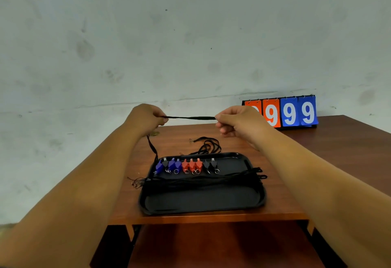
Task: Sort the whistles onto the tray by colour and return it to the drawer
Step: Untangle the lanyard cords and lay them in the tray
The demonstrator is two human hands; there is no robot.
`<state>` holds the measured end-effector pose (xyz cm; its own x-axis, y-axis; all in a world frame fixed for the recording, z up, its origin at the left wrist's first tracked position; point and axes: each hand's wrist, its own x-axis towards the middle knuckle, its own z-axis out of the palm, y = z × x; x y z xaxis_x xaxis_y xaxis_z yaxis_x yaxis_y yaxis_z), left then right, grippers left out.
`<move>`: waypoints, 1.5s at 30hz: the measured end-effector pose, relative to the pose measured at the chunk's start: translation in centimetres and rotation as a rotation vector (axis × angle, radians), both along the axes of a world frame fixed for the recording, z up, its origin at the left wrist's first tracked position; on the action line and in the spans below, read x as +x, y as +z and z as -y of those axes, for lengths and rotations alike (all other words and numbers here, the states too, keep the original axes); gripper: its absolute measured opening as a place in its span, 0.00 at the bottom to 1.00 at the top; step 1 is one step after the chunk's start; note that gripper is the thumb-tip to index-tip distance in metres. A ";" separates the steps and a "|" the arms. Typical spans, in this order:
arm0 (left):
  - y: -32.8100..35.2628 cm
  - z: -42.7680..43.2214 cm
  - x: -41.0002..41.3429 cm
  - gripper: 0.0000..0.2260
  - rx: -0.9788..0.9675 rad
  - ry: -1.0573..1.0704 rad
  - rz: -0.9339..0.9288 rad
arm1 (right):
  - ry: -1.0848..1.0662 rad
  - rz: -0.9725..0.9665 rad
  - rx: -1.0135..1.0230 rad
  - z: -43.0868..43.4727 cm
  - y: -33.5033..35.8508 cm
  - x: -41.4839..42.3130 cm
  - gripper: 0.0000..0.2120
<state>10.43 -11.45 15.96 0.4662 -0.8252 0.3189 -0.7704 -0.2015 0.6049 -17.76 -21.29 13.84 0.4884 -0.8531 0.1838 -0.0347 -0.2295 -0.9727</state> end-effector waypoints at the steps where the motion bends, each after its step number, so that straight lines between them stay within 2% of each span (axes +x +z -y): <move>1: -0.3 -0.2 0.0 0.02 0.024 -0.008 -0.009 | -0.010 0.036 0.001 0.0 0.1 0.0 0.07; 3: -0.7 -0.5 0.4 0.05 0.100 -0.046 0.032 | 0.009 0.103 0.025 -0.2 0.3 0.1 0.07; 6: -0.6 -1.2 -0.5 0.15 0.206 -0.199 0.082 | 0.085 0.185 0.083 -0.7 0.8 0.5 0.08; 8: -0.3 -1.6 -2.1 0.18 0.130 -0.308 0.116 | 0.124 0.212 0.096 -1.2 1.2 1.0 0.08; 10: 0.2 -1.9 -4.1 0.20 -0.019 -0.385 0.067 | 0.121 0.207 0.073 -1.7 1.5 1.4 0.08; 13: 0.8 -2.0 -6.9 0.16 -0.177 -0.452 -0.055 | 0.039 0.150 -0.025 -1.9 1.7 2.2 0.06; 15: 0.8 -1.8 -8.2 0.11 -0.224 -0.456 -0.037 | -0.029 0.129 -0.052 -1.7 1.6 2.6 0.06; 21: -0.1 -0.1 -9.3 0.09 -0.319 -0.332 0.034 | -0.081 0.220 0.182 -1.4 1.2 2.9 0.13; 24: -0.3 0.3 -9.4 0.09 -0.335 -0.297 0.040 | -0.067 0.256 0.265 -1.4 1.3 2.8 0.12; 27: -0.2 0.5 -9.7 0.10 -0.341 -0.306 0.016 | -0.061 0.239 0.322 -1.5 1.3 2.8 0.21; 29: -0.2 0.7 -9.8 0.11 -0.358 -0.301 -0.031 | -0.057 0.195 0.334 -1.8 1.1 2.9 0.25; 33: 0.4 1.0 -9.8 0.09 -0.417 -0.303 -0.227 | 0.017 0.072 0.256 -2.7 0.0 4.0 0.16; 35: 0.9 1.0 -9.7 0.08 -0.427 -0.301 -0.323 | 0.099 0.000 0.153 -3.2 -0.6 4.6 0.17; 39: 1.7 0.6 -8.5 0.07 -0.446 -0.256 -0.470 | 0.129 -0.026 0.054 -4.1 -1.0 5.5 0.09; 42: 1.6 -0.1 -6.6 0.09 -0.462 -0.181 -0.542 | 0.128 -0.004 0.041 -4.1 -1.2 5.6 0.09; 45: 0.2 -0.7 -3.7 0.06 -0.455 -0.106 -0.634 | 0.123 -0.077 -0.021 -3.5 -1.2 4.7 0.11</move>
<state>6.75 -10.72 16.19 0.5984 -0.7274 0.3358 -0.2518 0.2271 0.9408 -13.01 -17.82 12.61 0.6026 -0.7821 0.1586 -0.0798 -0.2569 -0.9631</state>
